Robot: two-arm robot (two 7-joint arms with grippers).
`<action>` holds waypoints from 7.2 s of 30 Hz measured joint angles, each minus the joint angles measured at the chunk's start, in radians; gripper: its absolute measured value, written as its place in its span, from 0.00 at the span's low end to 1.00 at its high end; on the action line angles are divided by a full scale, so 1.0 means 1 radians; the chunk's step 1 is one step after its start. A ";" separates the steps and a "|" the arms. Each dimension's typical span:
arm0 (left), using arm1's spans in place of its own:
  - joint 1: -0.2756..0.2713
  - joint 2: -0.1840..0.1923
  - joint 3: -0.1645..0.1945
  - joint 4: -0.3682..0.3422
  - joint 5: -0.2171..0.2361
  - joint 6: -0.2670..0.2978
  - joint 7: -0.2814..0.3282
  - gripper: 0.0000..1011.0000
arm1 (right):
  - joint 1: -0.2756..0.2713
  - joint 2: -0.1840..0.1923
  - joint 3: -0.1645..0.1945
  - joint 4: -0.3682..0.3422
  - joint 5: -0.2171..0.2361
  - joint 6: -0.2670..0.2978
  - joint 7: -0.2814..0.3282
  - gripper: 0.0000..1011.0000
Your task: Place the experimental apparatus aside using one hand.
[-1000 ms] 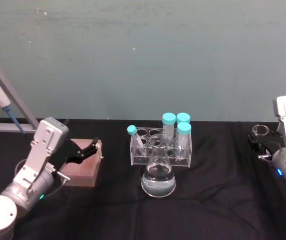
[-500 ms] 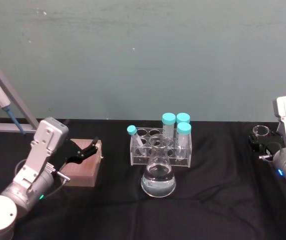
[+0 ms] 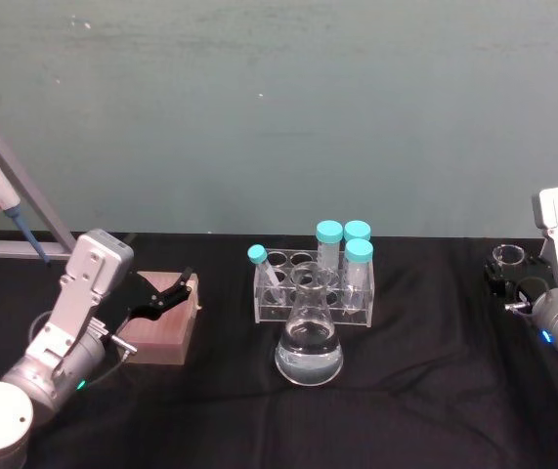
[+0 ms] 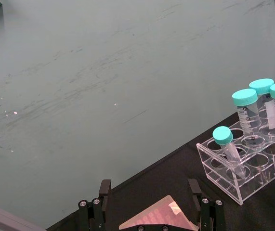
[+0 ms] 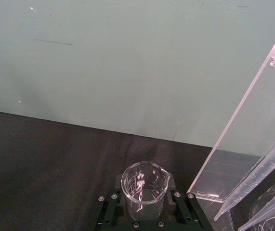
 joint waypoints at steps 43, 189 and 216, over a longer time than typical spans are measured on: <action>0.000 0.000 0.000 0.000 0.000 0.000 0.000 0.99 | -0.002 0.001 -0.001 -0.001 0.002 0.001 -0.001 0.99; 0.000 0.000 0.000 0.000 0.000 0.000 0.000 0.99 | 0.063 0.122 -0.482 -0.149 0.320 -0.218 0.755 0.99; 0.000 0.000 0.000 0.000 0.000 0.000 0.000 0.99 | 0.092 0.086 -0.504 -0.100 0.326 -0.224 0.730 0.99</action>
